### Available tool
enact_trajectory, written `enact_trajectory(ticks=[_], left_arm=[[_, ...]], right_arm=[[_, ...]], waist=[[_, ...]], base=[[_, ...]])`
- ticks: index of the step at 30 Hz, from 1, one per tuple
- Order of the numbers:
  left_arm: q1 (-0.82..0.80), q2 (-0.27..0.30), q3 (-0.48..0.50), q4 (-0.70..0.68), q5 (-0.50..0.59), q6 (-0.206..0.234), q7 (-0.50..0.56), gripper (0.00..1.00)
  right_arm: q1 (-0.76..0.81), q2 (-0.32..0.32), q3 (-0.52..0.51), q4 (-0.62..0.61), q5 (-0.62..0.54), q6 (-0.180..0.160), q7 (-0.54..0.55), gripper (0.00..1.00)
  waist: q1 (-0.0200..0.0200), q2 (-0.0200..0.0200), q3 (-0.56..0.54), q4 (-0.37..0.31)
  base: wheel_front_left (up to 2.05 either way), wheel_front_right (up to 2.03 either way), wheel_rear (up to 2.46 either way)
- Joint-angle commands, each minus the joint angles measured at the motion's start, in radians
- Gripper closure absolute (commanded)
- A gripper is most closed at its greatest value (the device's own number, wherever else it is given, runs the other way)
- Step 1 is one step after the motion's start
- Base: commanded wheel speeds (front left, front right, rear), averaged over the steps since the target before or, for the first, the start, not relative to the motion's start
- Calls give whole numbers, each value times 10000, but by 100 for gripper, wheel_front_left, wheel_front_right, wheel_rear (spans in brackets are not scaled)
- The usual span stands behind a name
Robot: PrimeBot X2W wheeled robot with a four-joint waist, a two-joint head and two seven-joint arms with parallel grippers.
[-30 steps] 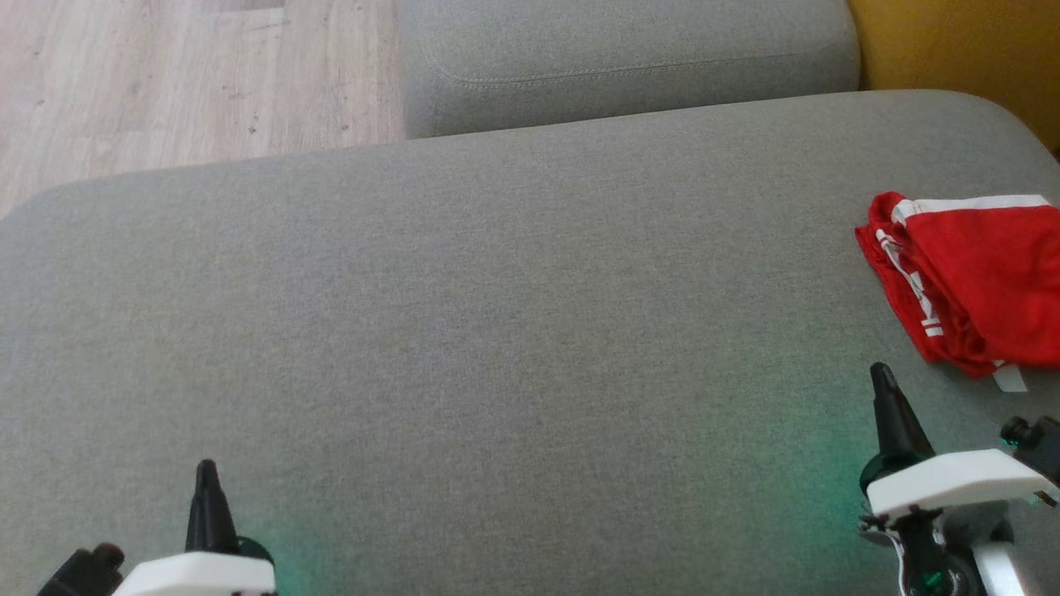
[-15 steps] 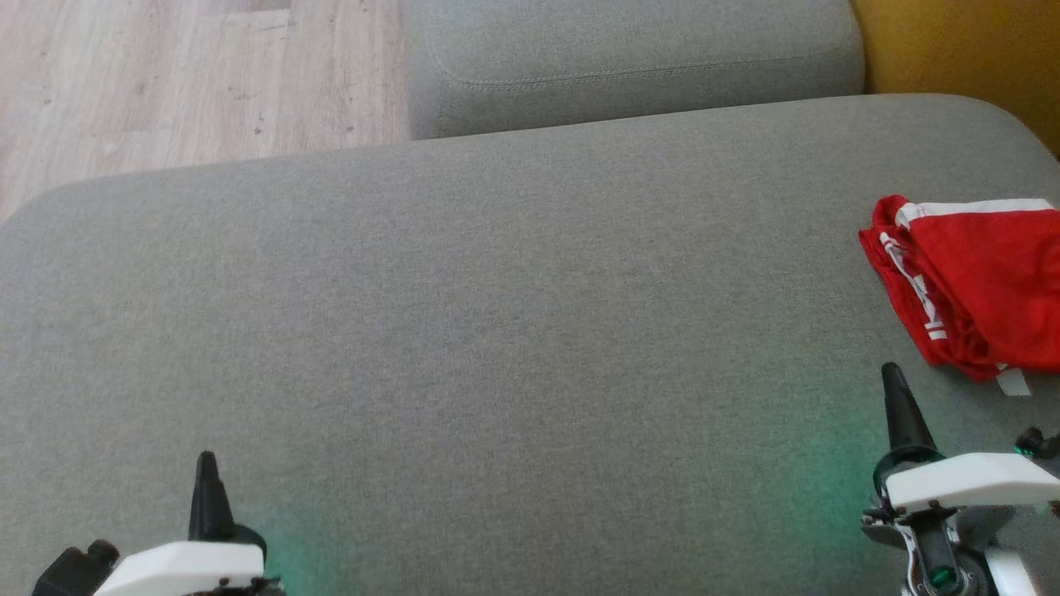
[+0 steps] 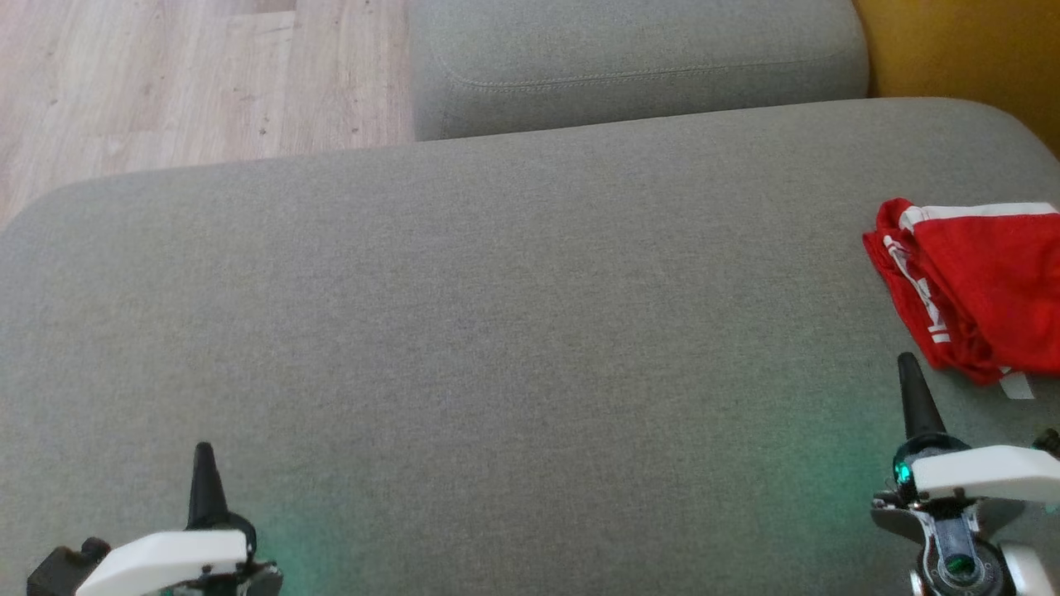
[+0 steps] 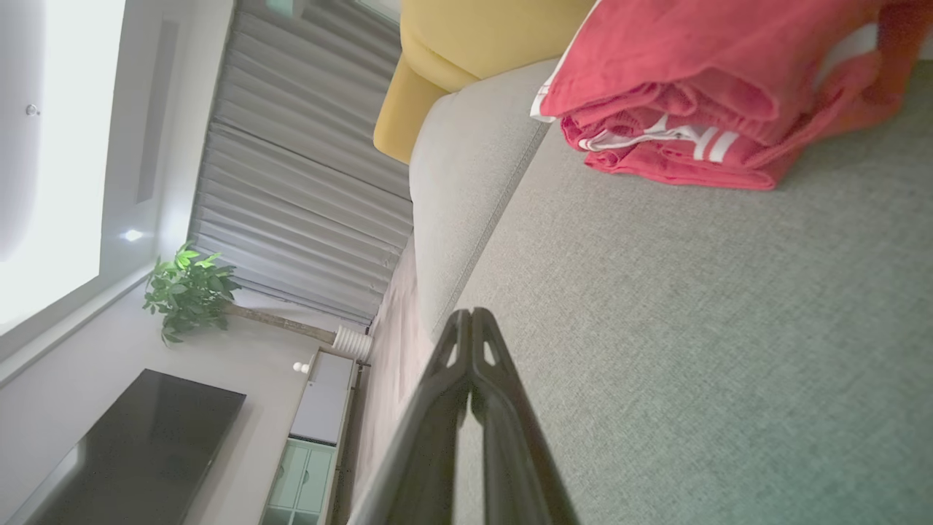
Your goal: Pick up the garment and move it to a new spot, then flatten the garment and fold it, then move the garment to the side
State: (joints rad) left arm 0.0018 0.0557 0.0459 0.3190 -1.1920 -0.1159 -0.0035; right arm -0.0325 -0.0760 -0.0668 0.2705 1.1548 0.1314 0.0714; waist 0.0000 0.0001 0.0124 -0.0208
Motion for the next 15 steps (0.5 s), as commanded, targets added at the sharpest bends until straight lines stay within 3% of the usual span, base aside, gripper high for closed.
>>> enact_trajectory(ticks=[1,15], left_arm=[[-595,53,335,-362,-341,-99,91,100],[-770,16,456,-491,-1667,-116,465,100]], right_arm=[[-501,16,67,-312,394,-5,88,100],[-589,100,-123,-293,1829,-6,205,100]], waist=[[0,-1,-5,12],[0,-1,-36,80]], base=[[0,0,0],[0,0,0]])
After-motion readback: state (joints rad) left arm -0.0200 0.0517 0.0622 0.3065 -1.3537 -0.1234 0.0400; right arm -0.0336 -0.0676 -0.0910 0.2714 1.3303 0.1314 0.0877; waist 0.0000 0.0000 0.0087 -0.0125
